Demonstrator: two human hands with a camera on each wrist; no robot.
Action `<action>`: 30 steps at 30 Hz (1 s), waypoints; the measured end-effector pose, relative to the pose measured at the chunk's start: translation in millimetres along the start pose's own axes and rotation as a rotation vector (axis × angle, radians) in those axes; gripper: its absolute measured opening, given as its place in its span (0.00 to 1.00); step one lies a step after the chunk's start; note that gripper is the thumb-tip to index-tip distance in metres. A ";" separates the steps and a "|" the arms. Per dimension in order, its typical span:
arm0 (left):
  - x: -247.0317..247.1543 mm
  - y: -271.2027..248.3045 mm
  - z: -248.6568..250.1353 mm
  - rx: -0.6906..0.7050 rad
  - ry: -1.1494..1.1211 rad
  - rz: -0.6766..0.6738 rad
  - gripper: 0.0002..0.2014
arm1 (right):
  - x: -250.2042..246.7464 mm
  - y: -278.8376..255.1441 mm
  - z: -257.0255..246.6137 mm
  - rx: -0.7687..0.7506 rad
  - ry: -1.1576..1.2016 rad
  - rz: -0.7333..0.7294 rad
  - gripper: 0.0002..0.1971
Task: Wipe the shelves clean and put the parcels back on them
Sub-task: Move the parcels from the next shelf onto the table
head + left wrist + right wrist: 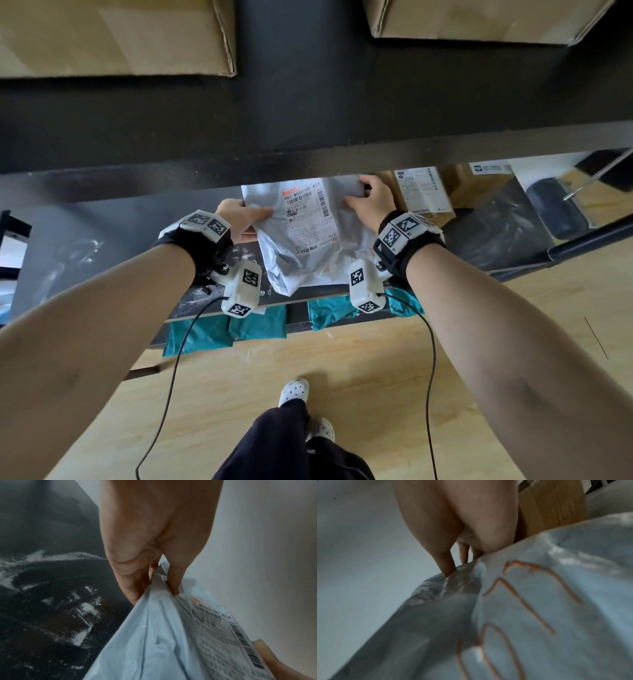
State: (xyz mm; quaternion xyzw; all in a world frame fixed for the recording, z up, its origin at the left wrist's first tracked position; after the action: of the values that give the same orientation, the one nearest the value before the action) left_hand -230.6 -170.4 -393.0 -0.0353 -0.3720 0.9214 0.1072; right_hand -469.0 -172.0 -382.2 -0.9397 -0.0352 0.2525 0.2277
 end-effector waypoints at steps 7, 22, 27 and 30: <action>-7.1 -26.8 -2.4 0.016 -0.030 -0.020 0.21 | -4.6 -22.7 5.6 -0.034 0.138 0.009 0.27; -9.3 -138.3 -59.7 0.150 -0.088 0.020 0.22 | 7.1 -115.8 20.0 -0.153 0.374 -0.162 0.32; -19.3 -186.0 -102.6 0.179 -0.159 0.113 0.20 | 35.9 -147.1 17.4 -0.166 0.382 -0.270 0.30; -34.7 -217.8 -130.6 0.176 -0.186 0.181 0.20 | 60.4 -169.1 11.0 -0.177 0.405 -0.346 0.25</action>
State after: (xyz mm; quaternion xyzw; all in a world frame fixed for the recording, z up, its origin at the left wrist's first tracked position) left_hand -140.6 62.8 -336.7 0.0263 -0.2932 0.9557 -0.0084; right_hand -413.6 -5.5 -343.0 -0.9674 -0.1707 0.0128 0.1868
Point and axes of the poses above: each hand's wrist, its own y-axis towards the middle knuckle, its own x-axis out of the palm, z = x × y, the point moved 3 cm from there along y, towards the middle knuckle, and after that the axes turned 14 degrees about -z, right-handed, at the moved point
